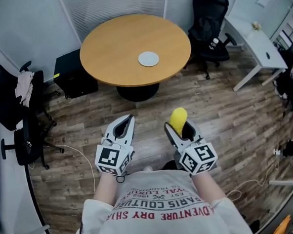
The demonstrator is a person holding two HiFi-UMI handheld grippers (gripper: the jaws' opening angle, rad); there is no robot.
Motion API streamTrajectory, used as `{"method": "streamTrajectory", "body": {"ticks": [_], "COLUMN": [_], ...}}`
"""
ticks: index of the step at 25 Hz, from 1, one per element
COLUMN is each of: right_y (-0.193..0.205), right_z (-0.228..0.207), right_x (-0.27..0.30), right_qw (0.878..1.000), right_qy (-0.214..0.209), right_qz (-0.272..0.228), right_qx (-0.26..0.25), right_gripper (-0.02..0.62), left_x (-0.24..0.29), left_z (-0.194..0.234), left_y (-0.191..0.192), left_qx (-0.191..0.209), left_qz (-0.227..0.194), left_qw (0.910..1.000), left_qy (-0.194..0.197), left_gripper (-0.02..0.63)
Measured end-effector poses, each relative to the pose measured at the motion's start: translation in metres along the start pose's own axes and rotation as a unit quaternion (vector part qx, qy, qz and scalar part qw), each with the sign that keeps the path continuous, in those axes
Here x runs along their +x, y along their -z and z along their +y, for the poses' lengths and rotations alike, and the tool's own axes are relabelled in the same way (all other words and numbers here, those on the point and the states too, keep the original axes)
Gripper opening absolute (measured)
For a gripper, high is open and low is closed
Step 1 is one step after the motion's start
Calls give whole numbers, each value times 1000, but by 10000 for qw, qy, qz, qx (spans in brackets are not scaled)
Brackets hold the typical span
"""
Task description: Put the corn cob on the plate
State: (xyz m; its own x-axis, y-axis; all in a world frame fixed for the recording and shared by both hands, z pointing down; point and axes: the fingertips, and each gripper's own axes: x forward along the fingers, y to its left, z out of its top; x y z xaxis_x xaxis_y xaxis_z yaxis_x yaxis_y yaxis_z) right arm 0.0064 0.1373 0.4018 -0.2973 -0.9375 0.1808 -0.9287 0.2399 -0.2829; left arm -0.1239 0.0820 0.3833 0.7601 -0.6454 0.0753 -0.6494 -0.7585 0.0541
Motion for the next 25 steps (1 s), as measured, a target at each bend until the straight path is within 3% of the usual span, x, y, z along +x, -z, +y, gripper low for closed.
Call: {"method": "streamTrajectory", "body": {"ticks": [10,19,25], "right_y": [-8,-59,-83], "right_z": [-62,-152,-209], "right_x": [84,167,214], "right_qw": [9988,9936,9885], "right_qy": [-450,-1026,-1311], "right_qz": [186,322,485], "right_qx": [2,-330,-578], "right_gripper": [268,268,268], "left_x": [73,187,259], "left_z": [49,76,82], "left_y": [8,-13,-17], "left_qx": [36,38,65], "left_qz": [70,28,-12], "left_qw": [9980,9916,9884], "left_qy": [-631,-1289,-1519], "left_gripper": [32,32,32]}}
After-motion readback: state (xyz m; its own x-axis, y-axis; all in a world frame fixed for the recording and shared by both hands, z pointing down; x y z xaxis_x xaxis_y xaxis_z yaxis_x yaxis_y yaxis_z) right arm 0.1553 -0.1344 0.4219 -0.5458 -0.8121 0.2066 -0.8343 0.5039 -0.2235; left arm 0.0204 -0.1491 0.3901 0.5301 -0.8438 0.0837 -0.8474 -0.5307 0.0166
